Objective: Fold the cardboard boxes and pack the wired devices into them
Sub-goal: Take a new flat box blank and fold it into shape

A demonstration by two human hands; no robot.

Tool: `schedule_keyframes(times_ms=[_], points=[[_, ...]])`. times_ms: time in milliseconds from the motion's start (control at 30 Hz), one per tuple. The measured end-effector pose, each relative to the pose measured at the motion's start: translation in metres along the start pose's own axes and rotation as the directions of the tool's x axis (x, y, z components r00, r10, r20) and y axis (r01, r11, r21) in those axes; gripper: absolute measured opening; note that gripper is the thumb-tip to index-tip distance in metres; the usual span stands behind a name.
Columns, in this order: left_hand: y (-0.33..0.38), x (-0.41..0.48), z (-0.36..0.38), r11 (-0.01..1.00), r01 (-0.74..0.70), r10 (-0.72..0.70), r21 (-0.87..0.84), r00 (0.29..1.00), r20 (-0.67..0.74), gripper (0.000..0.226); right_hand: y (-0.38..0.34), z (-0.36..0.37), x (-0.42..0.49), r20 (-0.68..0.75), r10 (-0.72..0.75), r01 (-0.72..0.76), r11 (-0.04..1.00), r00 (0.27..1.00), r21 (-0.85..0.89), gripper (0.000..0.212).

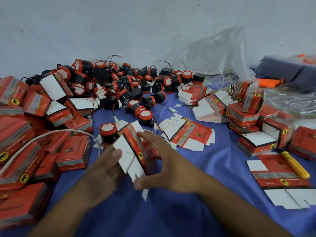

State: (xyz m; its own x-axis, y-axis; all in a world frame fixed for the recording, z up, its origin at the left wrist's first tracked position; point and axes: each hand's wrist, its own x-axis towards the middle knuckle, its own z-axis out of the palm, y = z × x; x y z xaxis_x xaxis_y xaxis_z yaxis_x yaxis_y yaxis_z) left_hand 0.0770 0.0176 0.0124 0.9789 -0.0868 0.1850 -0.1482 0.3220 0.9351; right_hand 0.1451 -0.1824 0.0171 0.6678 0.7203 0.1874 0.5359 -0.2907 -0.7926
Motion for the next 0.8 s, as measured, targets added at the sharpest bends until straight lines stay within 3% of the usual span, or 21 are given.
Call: schedule_keyframes(times_ms=[67, 133, 233, 367, 467, 533, 600, 667, 700, 800], points=[[-0.002, -0.002, 0.004, 0.977, 0.125, -0.132, -0.172, 0.991, -0.027, 0.069, 0.0, -0.005, -0.003, 0.059, 0.008, -0.011, 0.999, 0.998, 0.046, 0.106], [-0.008, -0.003, 0.002, 0.992, 0.089, -0.094, -0.095, 0.994, -0.048, 0.081, -0.003, -0.01, -0.007, 0.098, 0.018, -0.023, 0.998, 0.995, 0.051, 0.107], [-0.005, -0.004, 0.01, 0.977, 0.15, -0.167, -0.151, 0.981, -0.101, 0.076, -0.006, -0.017, -0.01, 0.134, 0.013, -0.013, 1.0, 0.991, 0.001, 0.108], [-0.003, -0.002, 0.012, 0.968, 0.13, -0.139, -0.215, 0.99, -0.026, 0.069, -0.008, -0.022, -0.011, 0.169, 0.018, -0.029, 0.997, 0.985, 0.065, 0.101], [0.001, 0.002, 0.016, 0.889, 0.208, -0.15, -0.409, 0.974, 0.17, 0.069, -0.005, -0.021, -0.004, 0.055, 0.005, -0.01, 0.996, 0.998, 0.089, 0.091], [-0.001, 0.005, 0.012, 0.942, 0.205, -0.191, -0.264, 0.978, 0.08, 0.082, -0.006, -0.019, 0.003, -0.097, 0.04, -0.03, 0.994, 0.995, 0.107, 0.084], [-0.003, 0.005, 0.012, 0.959, 0.181, -0.183, -0.218, 0.983, 0.013, 0.078, -0.005, -0.017, 0.009, -0.285, 0.142, -0.084, 0.975, 0.948, 0.205, 0.083], [-0.007, 0.005, 0.011, 0.966, 0.162, -0.162, -0.203, 0.987, 0.018, 0.059, -0.004, -0.015, 0.012, -0.384, 0.264, -0.14, 0.936, 0.885, 0.322, 0.082], [-0.006, 0.005, 0.013, 0.972, 0.152, -0.154, -0.178, 0.988, 0.002, 0.053, -0.003, -0.012, 0.012, -0.358, 0.33, -0.173, 0.898, 0.874, 0.405, 0.083], [-0.007, 0.006, 0.013, 0.967, 0.093, -0.098, -0.236, 0.995, -0.007, 0.057, 0.0, 0.002, 0.012, -0.113, 0.438, -0.222, 0.64, 0.892, 0.735, 0.096]])
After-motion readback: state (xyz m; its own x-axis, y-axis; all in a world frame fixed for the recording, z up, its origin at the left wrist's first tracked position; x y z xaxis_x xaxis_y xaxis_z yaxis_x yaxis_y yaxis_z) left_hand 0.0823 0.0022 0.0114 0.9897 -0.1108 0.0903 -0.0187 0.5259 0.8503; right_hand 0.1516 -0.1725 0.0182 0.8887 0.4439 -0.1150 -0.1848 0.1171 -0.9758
